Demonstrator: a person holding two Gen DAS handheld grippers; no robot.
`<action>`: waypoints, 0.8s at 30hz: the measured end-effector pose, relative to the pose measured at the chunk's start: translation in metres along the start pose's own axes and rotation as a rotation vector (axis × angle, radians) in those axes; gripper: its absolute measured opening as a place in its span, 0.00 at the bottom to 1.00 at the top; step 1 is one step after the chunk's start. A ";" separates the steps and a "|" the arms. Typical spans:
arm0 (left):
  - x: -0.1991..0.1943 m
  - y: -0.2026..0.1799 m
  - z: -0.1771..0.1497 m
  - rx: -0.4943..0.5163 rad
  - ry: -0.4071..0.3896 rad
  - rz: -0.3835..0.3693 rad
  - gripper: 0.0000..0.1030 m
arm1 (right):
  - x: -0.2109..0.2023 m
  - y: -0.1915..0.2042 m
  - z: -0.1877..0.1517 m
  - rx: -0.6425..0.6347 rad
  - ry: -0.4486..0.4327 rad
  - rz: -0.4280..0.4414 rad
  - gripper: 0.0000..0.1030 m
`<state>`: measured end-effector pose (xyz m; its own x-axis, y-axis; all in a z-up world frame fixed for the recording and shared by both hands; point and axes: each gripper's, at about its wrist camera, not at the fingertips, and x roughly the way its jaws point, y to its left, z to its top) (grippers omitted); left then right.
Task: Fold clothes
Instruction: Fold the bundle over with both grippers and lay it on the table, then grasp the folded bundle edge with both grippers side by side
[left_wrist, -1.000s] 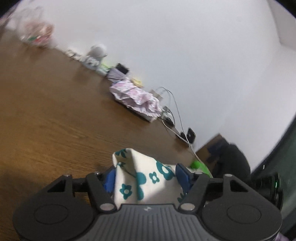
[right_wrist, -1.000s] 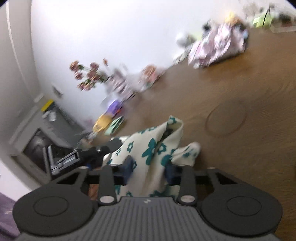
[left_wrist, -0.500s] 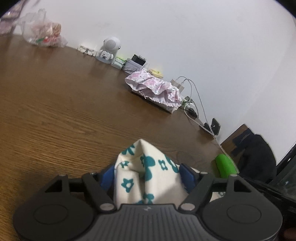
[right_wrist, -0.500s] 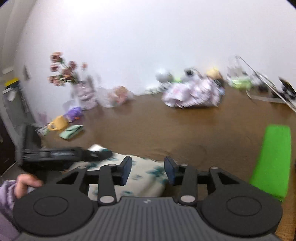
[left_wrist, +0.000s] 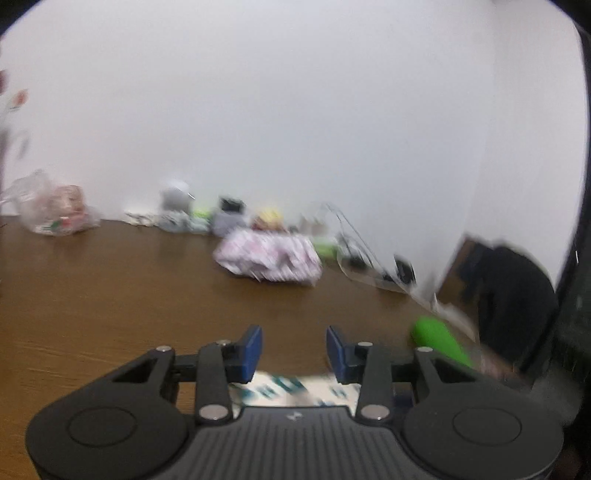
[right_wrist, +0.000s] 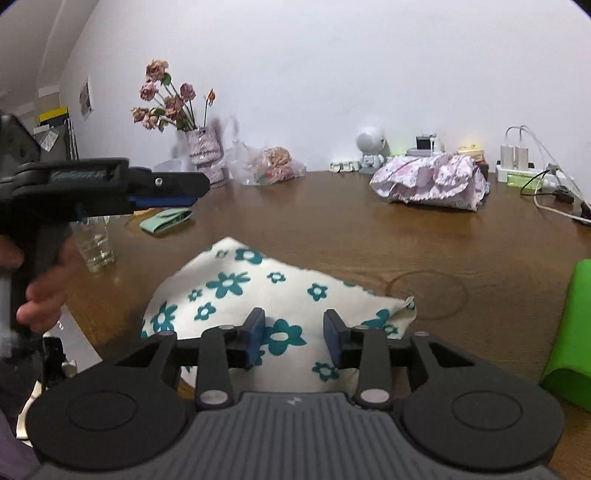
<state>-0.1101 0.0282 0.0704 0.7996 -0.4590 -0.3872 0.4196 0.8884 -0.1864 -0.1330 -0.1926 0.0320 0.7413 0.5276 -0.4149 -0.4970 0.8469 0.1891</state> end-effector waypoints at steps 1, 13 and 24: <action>0.009 -0.005 -0.004 0.026 0.032 0.002 0.36 | -0.007 -0.001 0.004 0.004 -0.034 -0.005 0.31; 0.059 0.013 -0.032 -0.034 0.208 0.002 0.37 | -0.001 0.001 -0.013 -0.033 0.041 -0.021 0.38; -0.045 0.060 -0.026 -0.188 0.003 -0.096 0.77 | -0.037 -0.005 -0.006 -0.046 -0.043 0.005 0.49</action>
<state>-0.1324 0.1024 0.0536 0.7587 -0.5417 -0.3618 0.4062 0.8276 -0.3874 -0.1612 -0.2166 0.0409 0.7572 0.5346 -0.3753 -0.5198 0.8411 0.1496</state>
